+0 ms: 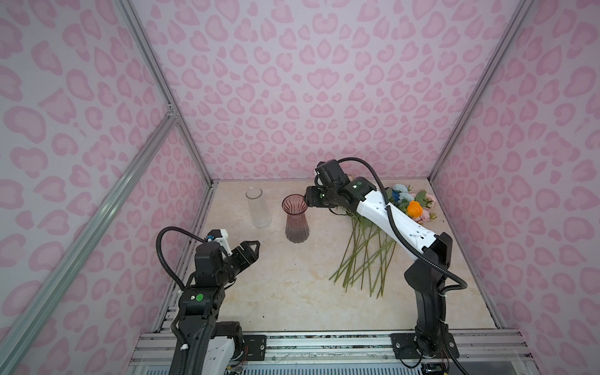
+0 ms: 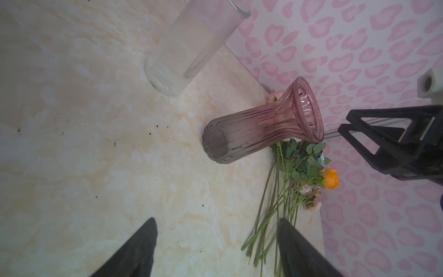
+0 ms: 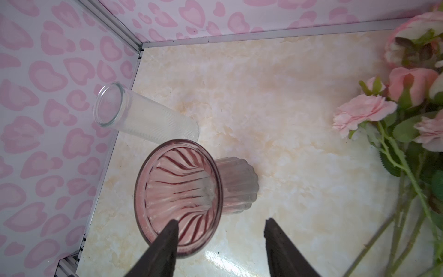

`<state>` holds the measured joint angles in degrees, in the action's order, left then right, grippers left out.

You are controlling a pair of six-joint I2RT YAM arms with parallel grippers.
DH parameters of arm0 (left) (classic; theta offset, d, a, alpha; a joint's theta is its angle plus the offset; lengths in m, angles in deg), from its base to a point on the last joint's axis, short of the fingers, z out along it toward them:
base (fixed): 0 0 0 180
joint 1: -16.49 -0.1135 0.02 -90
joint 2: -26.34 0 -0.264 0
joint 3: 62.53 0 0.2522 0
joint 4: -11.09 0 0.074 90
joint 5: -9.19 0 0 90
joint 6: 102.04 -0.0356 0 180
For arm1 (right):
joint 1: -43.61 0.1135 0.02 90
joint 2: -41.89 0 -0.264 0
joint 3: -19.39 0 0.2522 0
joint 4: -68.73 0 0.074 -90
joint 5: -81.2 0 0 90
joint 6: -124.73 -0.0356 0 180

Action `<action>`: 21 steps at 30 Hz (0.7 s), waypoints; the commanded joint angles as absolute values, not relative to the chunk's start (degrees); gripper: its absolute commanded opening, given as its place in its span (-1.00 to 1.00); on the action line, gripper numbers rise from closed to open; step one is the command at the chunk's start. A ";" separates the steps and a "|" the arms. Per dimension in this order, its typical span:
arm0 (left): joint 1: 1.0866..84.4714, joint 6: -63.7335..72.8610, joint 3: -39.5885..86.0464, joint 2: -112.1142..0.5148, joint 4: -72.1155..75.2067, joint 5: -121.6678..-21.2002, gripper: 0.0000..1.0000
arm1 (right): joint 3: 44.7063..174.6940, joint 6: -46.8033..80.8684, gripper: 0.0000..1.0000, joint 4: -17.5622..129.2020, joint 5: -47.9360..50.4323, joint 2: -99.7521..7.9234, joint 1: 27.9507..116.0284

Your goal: Arrange the flowers into the vase

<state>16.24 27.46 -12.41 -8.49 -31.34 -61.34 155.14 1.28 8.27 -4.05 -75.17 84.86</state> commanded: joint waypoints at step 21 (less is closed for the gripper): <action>17.73 26.45 -13.20 -7.76 -31.39 -61.56 0.61 | 160.94 -3.08 -0.52 6.59 -4.07 -84.21 85.36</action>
<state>17.72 26.87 -13.37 -7.68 -31.36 -61.32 160.67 -2.30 6.06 -4.03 -83.21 85.36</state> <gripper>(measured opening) 0.807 0.254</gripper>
